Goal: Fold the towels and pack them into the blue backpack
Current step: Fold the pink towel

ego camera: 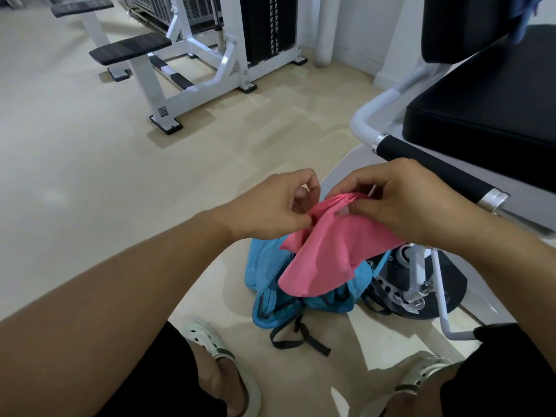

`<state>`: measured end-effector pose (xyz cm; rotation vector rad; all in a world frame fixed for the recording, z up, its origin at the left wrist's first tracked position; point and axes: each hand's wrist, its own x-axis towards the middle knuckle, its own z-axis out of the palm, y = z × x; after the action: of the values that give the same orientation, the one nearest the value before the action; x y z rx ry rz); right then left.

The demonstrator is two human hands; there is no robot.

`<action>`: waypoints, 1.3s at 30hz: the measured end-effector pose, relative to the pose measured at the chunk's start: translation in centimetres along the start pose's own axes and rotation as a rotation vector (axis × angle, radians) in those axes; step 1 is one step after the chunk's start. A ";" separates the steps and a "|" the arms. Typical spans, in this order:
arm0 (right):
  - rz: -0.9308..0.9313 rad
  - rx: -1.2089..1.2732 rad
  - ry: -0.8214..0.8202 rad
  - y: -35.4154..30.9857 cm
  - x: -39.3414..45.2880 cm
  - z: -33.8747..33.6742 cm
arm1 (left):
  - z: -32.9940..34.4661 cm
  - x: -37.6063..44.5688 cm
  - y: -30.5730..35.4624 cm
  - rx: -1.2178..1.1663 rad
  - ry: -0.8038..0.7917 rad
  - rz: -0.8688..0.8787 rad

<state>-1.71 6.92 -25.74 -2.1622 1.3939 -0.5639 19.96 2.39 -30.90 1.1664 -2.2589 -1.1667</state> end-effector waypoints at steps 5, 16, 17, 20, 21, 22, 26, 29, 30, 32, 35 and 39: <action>0.013 0.125 -0.018 0.3 0.2 -0.3 | 0.5 0.5 -0.3 0.262 0.021 -0.005; 0.131 0.133 0.039 1.5 0.4 0.3 | 1.3 2.1 -5.0 0.306 -0.175 -0.259; 0.179 0.083 0.032 1.9 0.5 0.6 | 1.2 2.2 -5.2 0.296 -0.185 -0.280; 0.272 -0.042 0.013 2.8 0.6 1.3 | 0.5 2.4 -4.8 0.277 -0.155 -0.340; 0.288 -0.029 0.030 2.8 0.6 1.4 | 0.1 2.5 -4.5 0.293 -0.133 -0.387; 0.296 0.002 0.055 2.8 0.6 1.4 | -0.2 2.5 -4.3 0.302 -0.110 -0.461; 0.265 0.160 0.226 1.8 0.7 1.5 | -0.5 1.1 -2.8 -0.285 -0.228 -0.900; 0.165 0.288 0.227 0.0 0.1 2.2 | 0.4 0.8 -2.6 -0.827 -0.412 -0.968; 0.125 0.308 0.176 -0.7 -0.2 2.6 | 0.7 1.0 -2.6 -0.978 -0.379 -0.945; 0.049 0.302 0.016 -1.9 -0.8 3.3 | 0.9 1.9 -2.9 -1.173 -0.229 -0.883; -0.047 0.266 -0.208 -2.8 -1.6 4.1 | 1.0 2.8 -3.0 -1.186 -0.075 -0.913; -0.039 0.232 -0.340 -2.8 -2.0 4.6 | 1.1 3.0 -2.9 -1.045 0.045 -0.886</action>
<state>2.16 10.55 -27.79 -1.9897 1.0523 -0.3326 18.94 -0.41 -34.04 1.6093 -0.6955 -2.1591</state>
